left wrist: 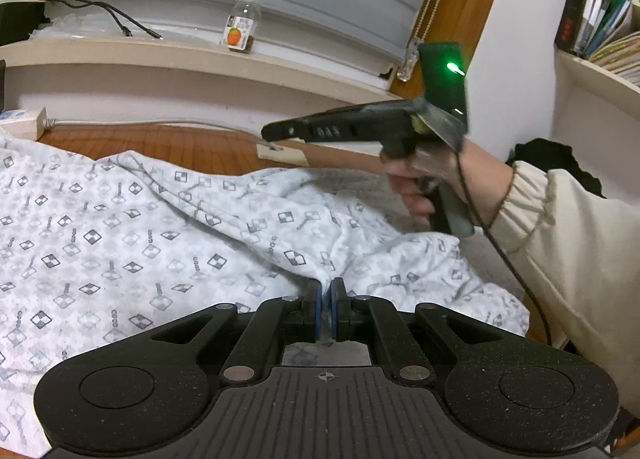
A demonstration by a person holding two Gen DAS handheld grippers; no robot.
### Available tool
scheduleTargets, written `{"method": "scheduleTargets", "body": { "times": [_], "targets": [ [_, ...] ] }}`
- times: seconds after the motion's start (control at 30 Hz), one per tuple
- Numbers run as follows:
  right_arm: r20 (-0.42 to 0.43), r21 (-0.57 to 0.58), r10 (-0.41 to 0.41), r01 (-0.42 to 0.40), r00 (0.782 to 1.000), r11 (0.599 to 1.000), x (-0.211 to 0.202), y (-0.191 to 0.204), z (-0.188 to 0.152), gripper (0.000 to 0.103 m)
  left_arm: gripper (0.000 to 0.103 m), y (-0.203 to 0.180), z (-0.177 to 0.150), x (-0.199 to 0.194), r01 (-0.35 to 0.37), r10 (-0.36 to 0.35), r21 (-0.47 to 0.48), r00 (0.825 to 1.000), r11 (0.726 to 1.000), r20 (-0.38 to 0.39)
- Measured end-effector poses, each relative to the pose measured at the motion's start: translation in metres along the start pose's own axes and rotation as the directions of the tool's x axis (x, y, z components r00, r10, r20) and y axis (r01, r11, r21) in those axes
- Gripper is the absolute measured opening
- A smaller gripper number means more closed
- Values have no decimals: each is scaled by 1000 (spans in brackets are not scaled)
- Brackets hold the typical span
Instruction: Fold clothes
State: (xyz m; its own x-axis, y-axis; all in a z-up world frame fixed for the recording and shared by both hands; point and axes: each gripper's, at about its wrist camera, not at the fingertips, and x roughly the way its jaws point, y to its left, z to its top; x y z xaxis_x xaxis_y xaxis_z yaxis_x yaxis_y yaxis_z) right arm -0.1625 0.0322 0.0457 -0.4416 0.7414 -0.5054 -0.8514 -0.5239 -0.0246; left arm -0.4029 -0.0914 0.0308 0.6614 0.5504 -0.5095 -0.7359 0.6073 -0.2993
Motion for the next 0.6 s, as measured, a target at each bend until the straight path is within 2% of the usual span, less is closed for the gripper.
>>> {"method": "scheduleTargets", "body": {
  "times": [0.03, 0.13, 0.2, 0.27, 0.33, 0.43, 0.5, 0.53, 0.6],
  "targets": [
    [-16, 0, -4, 4, 1000, 1000, 2, -1, -1, 2, 4, 0, 0, 0, 0, 0, 1, 1000, 1000, 0],
    [-63, -10, 75, -76, 995, 997, 4, 0, -7, 10, 5, 0, 1, -1, 0, 0, 0, 1000, 1000, 2],
    [-74, -34, 109, -112, 991, 993, 3, 7, -9, 21, 5, 1, 1, -1, 2, -2, -2, 1000, 1000, 3],
    [-83, -65, 165, -170, 983, 983, 1, 15, -10, 41, 5, 2, 3, 0, 5, -5, -3, 1000, 1000, 1],
    [-125, -110, 186, -200, 975, 974, 6, 25, -8, 54, 5, 1, 3, 0, 6, -6, 1, 1000, 1000, 0],
    [-181, -164, 173, -203, 968, 965, 16, 36, -4, 52, 5, 1, 4, 2, 3, -3, 8, 1000, 1000, -4],
    [-195, -130, 216, -243, 957, 961, 22, 34, 1, 26, 5, 3, 3, 3, 2, -2, 7, 1000, 1000, -8],
    [-190, -134, 216, -243, 958, 961, 23, 35, 3, 2, 5, 4, 3, 4, 2, -2, 6, 1000, 1000, -11],
    [-150, -153, 182, -204, 972, 967, 21, 38, 6, 2, 5, 4, 3, 6, 1, -1, 9, 1000, 1000, -20]
  ]
}}
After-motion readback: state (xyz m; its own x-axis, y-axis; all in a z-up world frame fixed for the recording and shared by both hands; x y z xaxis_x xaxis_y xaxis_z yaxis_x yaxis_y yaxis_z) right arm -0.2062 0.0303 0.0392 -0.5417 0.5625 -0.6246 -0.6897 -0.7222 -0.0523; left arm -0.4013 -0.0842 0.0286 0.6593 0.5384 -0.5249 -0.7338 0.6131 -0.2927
